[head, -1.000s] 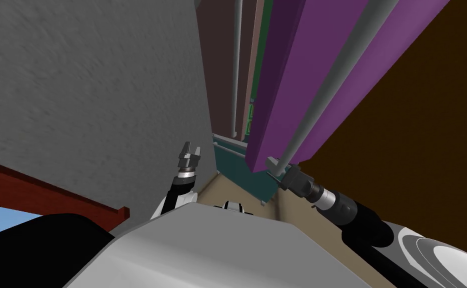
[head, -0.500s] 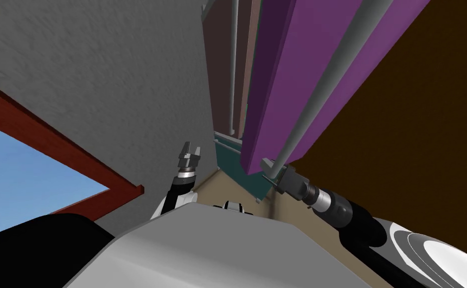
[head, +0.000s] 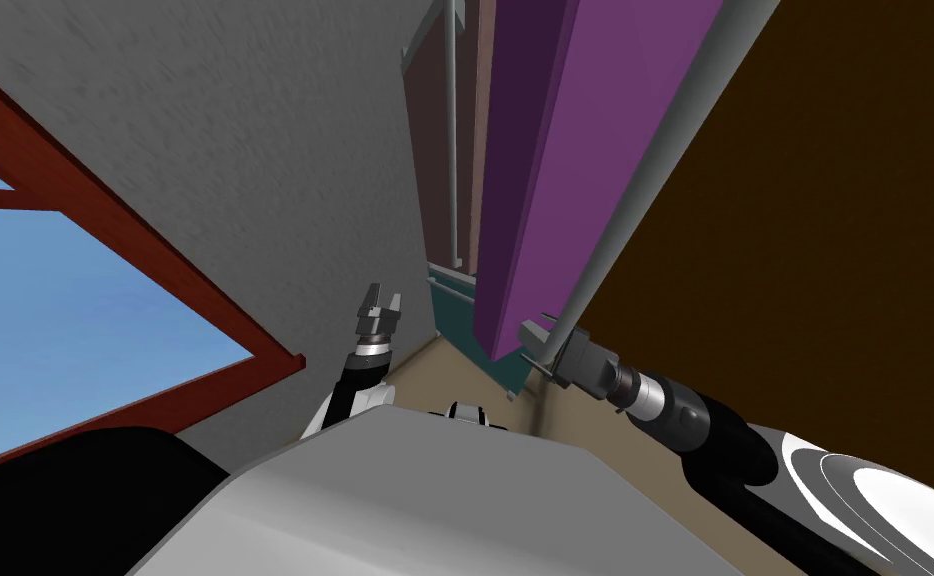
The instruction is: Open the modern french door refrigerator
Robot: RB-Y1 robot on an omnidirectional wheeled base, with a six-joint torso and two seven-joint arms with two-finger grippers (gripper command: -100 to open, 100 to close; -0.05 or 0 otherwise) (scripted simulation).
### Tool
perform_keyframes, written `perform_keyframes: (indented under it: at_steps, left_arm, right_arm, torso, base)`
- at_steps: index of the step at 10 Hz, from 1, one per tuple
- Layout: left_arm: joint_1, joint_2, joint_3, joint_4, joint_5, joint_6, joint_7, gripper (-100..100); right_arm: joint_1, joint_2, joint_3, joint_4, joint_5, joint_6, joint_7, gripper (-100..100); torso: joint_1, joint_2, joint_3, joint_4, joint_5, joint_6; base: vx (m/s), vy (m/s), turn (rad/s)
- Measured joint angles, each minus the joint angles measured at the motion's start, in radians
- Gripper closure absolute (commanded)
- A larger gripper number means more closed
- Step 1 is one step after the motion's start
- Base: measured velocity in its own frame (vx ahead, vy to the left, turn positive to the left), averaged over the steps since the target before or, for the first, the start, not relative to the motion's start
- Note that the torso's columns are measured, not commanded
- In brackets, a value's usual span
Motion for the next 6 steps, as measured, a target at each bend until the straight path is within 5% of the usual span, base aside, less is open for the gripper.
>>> perform_keyframes:
  at_steps: [3,6]
  left_arm:
    - [0.000,0.000,0.000,0.000,0.000,0.000,0.000,0]
    - [0.000,0.000,0.000,0.000,0.000,0.000,0.000,0]
  right_arm:
    - [0.003,-0.042,-0.066,0.009,-0.033,-0.011,-0.051,-100]
    - [-0.010,-0.094,-0.089,0.004,-0.041,0.004,-0.098,-100]
  torso:
    - [-0.002,0.005,-0.009,0.011,0.008,-0.006]
    - [0.003,0.009,-0.015,0.018,0.015,-0.007]
  base:
    - [-0.001,0.046,-0.041]
    - [-0.006,0.007,-0.013]
